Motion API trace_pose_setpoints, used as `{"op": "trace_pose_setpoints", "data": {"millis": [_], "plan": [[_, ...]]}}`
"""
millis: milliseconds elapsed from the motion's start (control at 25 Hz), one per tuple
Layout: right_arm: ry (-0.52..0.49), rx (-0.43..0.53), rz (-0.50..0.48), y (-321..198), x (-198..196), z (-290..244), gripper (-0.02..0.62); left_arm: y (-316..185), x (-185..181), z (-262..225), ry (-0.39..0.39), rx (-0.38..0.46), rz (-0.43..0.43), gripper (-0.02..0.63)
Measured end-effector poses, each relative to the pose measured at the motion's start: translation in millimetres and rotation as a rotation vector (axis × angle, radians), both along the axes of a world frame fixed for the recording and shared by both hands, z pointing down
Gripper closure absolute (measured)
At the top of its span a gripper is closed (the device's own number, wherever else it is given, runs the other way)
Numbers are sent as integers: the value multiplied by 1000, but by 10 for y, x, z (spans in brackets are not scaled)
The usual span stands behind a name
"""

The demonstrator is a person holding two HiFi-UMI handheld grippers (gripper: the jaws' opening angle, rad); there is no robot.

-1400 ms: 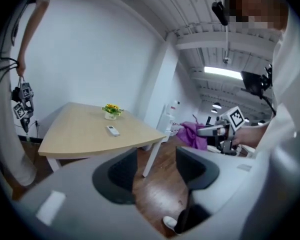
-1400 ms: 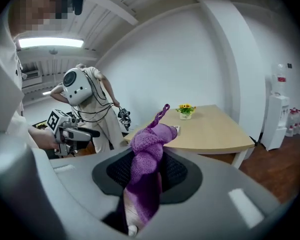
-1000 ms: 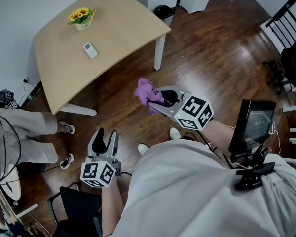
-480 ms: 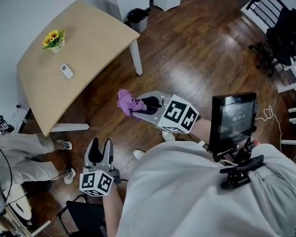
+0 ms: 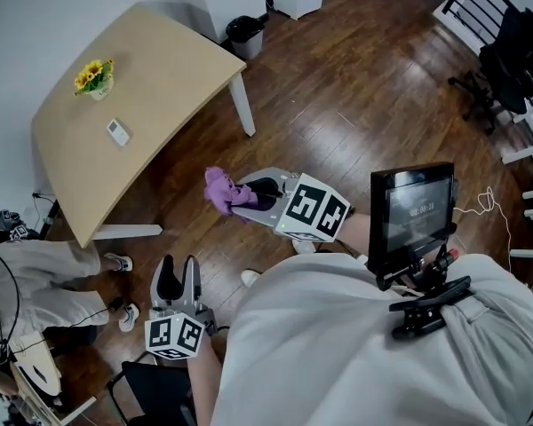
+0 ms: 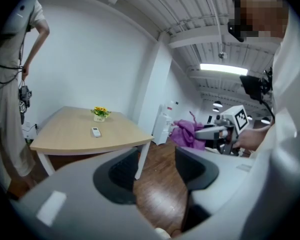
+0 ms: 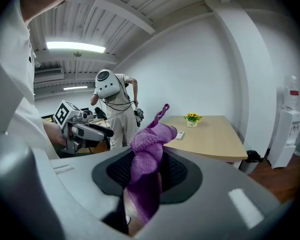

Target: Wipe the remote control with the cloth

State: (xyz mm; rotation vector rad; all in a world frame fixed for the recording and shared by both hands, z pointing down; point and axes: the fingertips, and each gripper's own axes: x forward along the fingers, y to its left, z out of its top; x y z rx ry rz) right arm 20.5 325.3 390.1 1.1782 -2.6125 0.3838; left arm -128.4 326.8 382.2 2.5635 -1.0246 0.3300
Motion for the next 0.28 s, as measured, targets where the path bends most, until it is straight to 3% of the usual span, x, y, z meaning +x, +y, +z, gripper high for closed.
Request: {"op": "trace_pose_setpoints", "data": {"millis": [280], "plan": [[-3, -12, -12, -8, -25, 79, 469, -19, 14, 54, 0, 8, 13, 350]]}}
